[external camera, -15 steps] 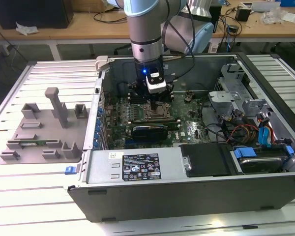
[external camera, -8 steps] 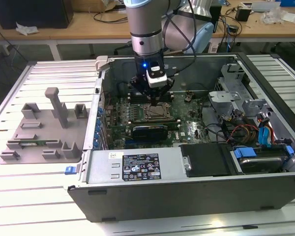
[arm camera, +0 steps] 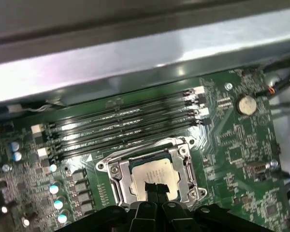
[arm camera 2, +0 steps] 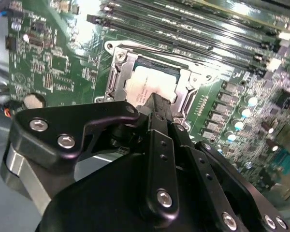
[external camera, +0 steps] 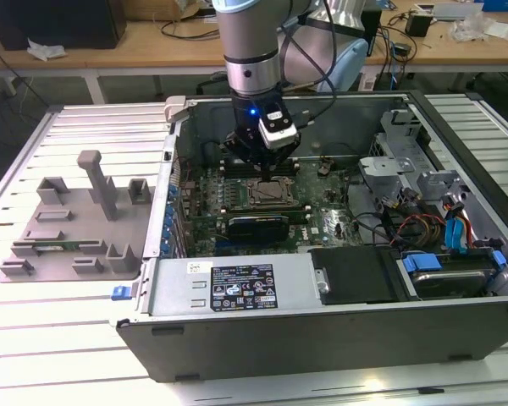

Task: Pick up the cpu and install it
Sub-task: 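Install the first cpu locking lever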

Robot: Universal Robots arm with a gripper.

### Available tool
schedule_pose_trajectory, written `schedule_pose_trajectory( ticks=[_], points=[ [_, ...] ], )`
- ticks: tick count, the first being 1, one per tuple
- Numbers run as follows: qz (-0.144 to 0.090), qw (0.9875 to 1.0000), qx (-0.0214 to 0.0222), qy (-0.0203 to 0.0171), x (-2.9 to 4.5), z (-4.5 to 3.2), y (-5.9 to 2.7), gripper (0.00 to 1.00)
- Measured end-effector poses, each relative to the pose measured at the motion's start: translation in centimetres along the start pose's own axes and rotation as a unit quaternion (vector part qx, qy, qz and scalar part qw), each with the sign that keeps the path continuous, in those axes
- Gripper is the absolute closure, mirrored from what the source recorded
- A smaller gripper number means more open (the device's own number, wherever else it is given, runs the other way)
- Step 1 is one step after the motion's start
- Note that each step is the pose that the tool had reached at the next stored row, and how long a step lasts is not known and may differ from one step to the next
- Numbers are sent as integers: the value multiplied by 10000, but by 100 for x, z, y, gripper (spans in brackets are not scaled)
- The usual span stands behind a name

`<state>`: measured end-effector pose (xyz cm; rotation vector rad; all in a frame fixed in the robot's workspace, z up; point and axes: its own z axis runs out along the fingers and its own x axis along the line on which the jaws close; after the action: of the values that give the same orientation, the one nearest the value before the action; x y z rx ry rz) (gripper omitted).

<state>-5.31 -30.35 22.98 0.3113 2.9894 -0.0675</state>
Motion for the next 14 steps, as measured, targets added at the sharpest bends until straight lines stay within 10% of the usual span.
schedule_pose_trajectory(
  ticks=[14],
  points=[
    [-762, 9971, -84, 2, -80, 33, 18, 89]
  ],
)
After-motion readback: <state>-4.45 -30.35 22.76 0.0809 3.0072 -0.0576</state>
